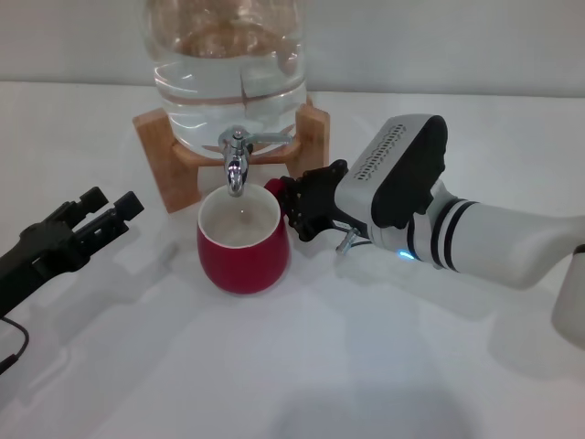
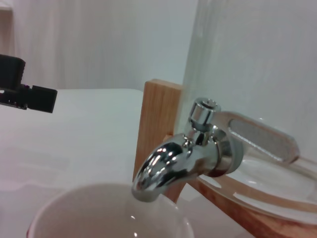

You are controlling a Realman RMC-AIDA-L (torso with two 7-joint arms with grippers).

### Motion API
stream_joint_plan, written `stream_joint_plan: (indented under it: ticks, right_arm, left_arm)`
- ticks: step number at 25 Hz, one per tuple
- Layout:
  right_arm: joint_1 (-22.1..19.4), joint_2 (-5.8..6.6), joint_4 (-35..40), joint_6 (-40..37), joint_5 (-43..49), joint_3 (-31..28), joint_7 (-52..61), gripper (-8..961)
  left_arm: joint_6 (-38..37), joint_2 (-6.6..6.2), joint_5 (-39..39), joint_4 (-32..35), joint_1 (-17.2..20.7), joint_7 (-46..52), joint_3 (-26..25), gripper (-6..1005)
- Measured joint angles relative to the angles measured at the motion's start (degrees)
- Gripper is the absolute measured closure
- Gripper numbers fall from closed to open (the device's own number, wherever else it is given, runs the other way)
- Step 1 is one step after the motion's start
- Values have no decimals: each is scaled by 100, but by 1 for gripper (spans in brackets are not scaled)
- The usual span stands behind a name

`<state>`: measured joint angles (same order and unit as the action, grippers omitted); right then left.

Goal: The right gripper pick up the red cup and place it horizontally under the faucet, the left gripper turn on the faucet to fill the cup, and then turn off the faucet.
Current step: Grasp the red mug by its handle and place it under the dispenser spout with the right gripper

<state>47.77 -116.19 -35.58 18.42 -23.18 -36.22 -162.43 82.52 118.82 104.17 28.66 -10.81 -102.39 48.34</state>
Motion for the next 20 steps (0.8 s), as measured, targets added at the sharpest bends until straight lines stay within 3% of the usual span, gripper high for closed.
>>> stream_joint_plan:
  ticks: [20]
  right_arm:
    - [84,0,138,-23,34,126,-86,870]
  left_arm:
    - [11,0,16,0,-9,0,0,108]
